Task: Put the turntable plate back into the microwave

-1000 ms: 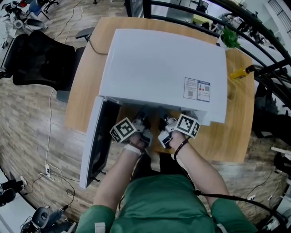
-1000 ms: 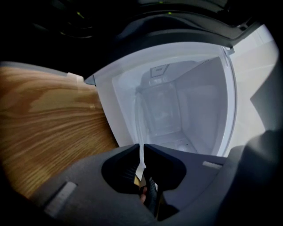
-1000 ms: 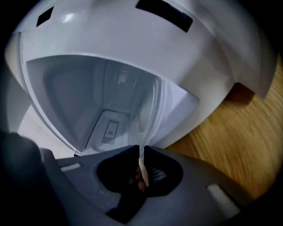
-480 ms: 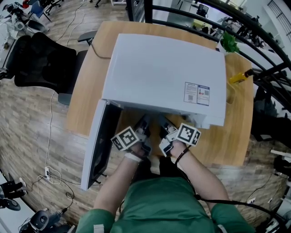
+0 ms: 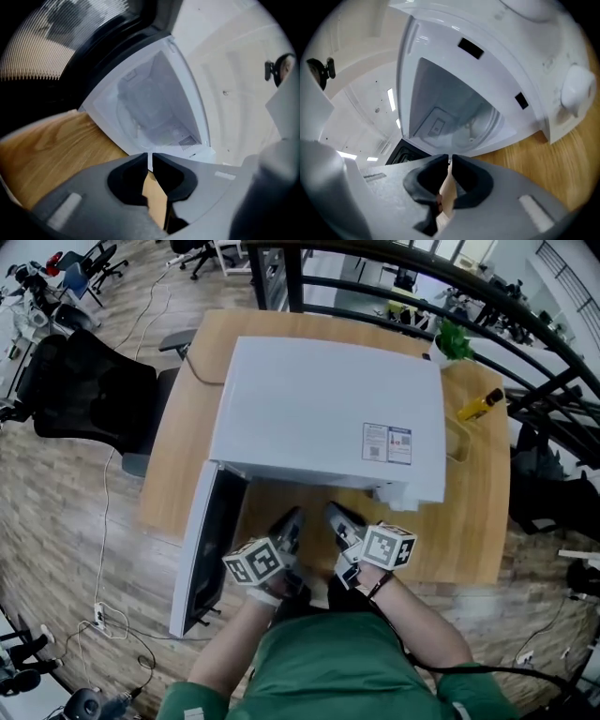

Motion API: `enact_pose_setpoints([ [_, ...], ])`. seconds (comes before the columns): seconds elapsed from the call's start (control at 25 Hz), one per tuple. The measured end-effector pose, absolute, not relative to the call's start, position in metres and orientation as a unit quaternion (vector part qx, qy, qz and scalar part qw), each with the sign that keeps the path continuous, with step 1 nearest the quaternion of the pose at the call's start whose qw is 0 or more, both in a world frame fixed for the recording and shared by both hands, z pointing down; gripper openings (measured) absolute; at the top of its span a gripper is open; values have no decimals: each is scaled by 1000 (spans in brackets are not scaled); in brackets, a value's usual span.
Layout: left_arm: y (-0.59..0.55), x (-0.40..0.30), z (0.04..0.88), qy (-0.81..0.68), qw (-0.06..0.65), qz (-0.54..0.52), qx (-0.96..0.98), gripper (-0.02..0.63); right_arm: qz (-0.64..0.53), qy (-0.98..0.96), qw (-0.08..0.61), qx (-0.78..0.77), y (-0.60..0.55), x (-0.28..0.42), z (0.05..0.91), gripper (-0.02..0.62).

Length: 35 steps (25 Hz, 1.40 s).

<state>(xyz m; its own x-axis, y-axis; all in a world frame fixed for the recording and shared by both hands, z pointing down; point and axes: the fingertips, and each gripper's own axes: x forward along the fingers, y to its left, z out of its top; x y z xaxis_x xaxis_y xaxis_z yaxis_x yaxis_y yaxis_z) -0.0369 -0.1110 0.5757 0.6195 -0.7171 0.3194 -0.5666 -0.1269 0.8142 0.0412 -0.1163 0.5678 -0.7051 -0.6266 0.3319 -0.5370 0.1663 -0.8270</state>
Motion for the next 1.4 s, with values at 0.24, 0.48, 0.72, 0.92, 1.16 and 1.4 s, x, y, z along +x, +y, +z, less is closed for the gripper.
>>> enact_pose_setpoints([
  [0.24,-96,-45,537,-444,444,-44,777,38,-464,796,28,-387,-103,51,530,23],
  [0.48,-80,-42,511,-438,399,-15,805,38,-380,835,-8,-399,-93,65,495,22],
  [0.72,-71,-33,486,-431,343,21,834,38,-313,855,-38,-412,-80,72,461,23],
  [0.92,-66,-25,461,-425,310,20,850,38,-271,864,-54,-421,-73,79,437,23],
  [1.16,-59,-22,441,-419,300,10,857,38,-237,857,-82,-451,-69,92,421,3],
  [1.4,-60,-26,416,-427,268,0,863,38,-192,870,-69,-449,-62,88,395,5],
])
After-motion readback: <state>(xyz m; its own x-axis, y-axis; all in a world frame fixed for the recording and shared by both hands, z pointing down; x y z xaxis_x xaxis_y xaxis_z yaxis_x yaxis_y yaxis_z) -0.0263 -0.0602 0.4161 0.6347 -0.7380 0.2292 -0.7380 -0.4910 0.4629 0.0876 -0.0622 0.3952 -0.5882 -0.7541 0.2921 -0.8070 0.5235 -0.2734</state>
